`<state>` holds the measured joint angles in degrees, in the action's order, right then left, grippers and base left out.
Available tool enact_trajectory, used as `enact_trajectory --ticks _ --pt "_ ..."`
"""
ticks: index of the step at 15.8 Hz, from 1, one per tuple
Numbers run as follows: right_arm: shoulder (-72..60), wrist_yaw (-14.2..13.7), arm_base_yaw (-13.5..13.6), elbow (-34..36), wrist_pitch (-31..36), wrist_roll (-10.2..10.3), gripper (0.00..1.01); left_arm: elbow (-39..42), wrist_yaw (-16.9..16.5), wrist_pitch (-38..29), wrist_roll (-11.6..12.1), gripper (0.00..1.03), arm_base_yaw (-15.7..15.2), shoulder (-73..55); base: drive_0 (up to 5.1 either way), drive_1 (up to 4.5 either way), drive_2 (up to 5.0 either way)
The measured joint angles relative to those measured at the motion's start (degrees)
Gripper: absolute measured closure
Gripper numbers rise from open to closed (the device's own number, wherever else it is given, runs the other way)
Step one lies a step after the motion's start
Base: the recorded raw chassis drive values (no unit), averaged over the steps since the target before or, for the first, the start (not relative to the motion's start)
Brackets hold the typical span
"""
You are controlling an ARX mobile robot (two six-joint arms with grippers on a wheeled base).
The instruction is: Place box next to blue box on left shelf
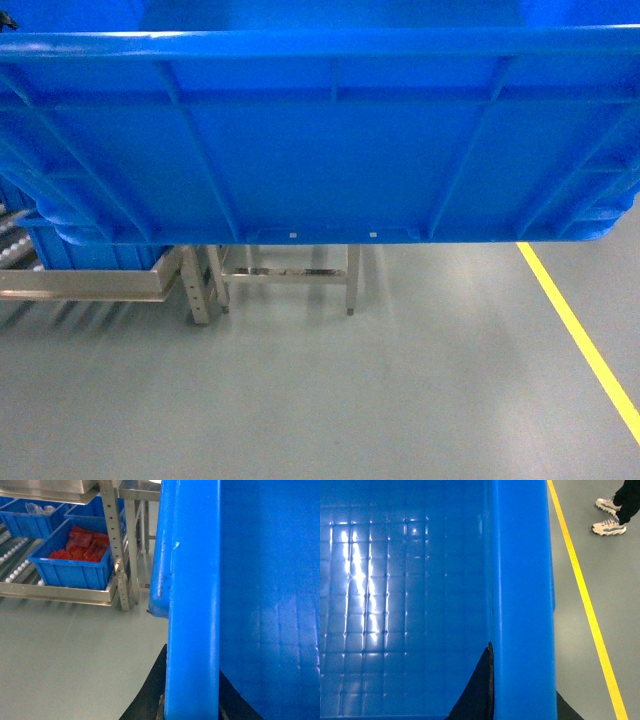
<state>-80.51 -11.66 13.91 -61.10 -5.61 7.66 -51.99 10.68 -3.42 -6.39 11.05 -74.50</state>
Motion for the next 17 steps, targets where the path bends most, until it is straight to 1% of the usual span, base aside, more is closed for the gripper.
enact_trajectory --ticks 10,16,17 --pt "0.0 -0.09 0.0 0.0 0.0 0.0 0.93 -0.02 -0.09 -0.04 0.0 0.95 0.0 0.0 0.0 4.25 -4.3" --pt "-0.15 -0.09 0.0 0.0 0.09 0.0 0.93 0.0 -0.04 -0.07 -0.02 0.95 0.0 -0.09 0.0 0.0 0.0" --pt "-0.15 -0.04 0.0 0.0 0.09 0.0 0.93 0.0 -0.02 -0.02 0.02 0.95 0.0 -0.09 -4.9 2.45 2.4"
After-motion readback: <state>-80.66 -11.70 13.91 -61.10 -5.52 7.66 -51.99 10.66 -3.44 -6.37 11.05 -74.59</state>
